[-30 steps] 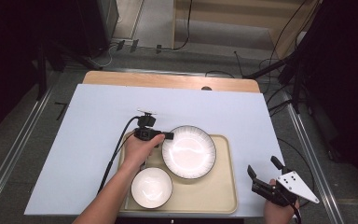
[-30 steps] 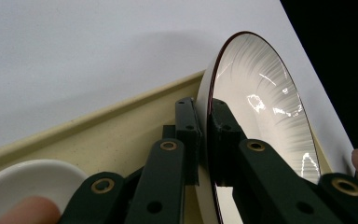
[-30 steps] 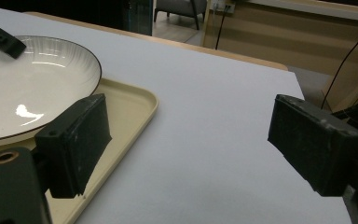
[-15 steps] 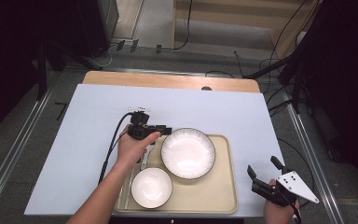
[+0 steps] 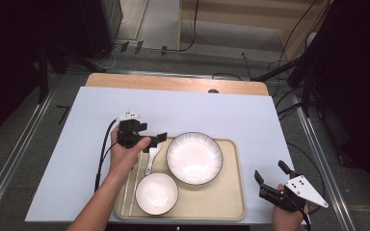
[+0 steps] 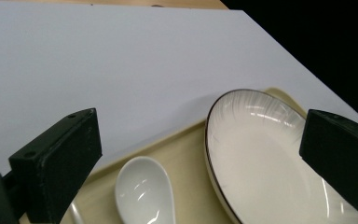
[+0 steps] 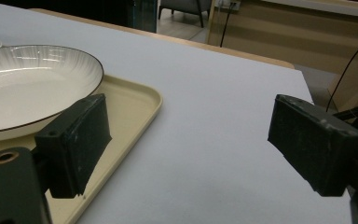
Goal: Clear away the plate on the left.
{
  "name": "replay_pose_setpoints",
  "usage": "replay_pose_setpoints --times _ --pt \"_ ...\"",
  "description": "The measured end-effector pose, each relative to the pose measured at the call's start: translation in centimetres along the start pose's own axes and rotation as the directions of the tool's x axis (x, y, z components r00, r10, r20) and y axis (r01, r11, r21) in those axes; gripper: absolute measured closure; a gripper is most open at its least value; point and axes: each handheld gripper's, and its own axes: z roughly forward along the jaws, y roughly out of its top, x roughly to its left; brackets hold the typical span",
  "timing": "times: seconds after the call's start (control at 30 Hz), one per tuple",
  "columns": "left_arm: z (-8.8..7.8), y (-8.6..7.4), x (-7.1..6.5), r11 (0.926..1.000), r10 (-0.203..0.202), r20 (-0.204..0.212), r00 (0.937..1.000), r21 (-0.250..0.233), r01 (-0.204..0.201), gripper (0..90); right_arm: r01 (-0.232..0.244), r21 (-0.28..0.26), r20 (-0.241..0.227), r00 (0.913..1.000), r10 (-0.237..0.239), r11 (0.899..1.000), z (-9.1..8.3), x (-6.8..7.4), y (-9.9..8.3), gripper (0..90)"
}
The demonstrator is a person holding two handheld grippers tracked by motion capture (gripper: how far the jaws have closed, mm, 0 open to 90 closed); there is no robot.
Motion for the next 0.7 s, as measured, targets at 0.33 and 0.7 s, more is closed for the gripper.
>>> replay_pose_setpoints --times 0.33,0.7 --pt "-3.1 -1.1 1.3 0.9970 0.026 -0.024 0.9994 -0.072 -0.028 0.0 0.003 0.001 -0.010 0.9999 -0.003 1.000 0.3 -0.3 0.0 13.3" --pt "-4.7 -2.4 2.0 0.9940 0.050 -0.058 0.9970 -0.094 -0.055 0.0 -0.003 -0.006 -0.002 1.0000 0.003 1.000 0.0 -0.5 0.0 13.4"
